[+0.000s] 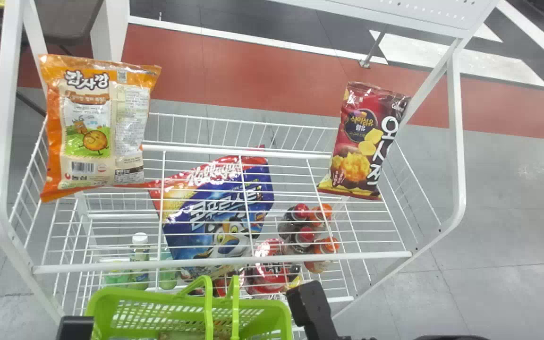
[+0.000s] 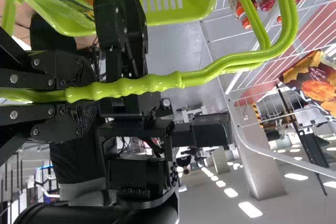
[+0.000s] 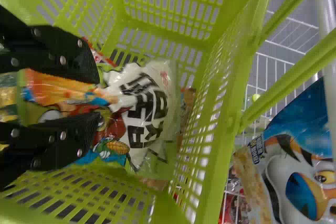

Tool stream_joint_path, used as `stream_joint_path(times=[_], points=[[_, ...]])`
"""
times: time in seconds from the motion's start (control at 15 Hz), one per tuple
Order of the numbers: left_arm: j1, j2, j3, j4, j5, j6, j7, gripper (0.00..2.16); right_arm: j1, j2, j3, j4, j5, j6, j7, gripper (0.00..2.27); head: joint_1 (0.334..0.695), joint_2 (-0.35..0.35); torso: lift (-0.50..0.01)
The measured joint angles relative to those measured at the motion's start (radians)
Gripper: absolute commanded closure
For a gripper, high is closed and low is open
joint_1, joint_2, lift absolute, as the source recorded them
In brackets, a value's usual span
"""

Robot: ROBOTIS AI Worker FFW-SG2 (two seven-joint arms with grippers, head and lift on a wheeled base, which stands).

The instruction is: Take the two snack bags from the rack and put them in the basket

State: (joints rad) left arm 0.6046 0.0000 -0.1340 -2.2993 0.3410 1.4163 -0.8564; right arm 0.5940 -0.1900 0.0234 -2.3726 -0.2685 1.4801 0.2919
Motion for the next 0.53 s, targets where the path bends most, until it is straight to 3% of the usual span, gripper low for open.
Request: stream_joint_path(times=[0.2, 0.53], points=[[0.0, 0.0, 0.002, 0.0, 0.002, -0.001, -0.002, 1.53, 0.048, 0.001, -0.045, -0.079, -0.004, -0.112, -0.013, 0.08, 0.695, -0.35, -0.01], [0.004, 0.0, 0.011, 0.004, 0.004, -0.005, -0.01, 1.53, 0.171, 0.021, -0.071, -0.102, 0.029, -0.768, -0.059, 0.08, 0.695, -0.35, -0.01]])
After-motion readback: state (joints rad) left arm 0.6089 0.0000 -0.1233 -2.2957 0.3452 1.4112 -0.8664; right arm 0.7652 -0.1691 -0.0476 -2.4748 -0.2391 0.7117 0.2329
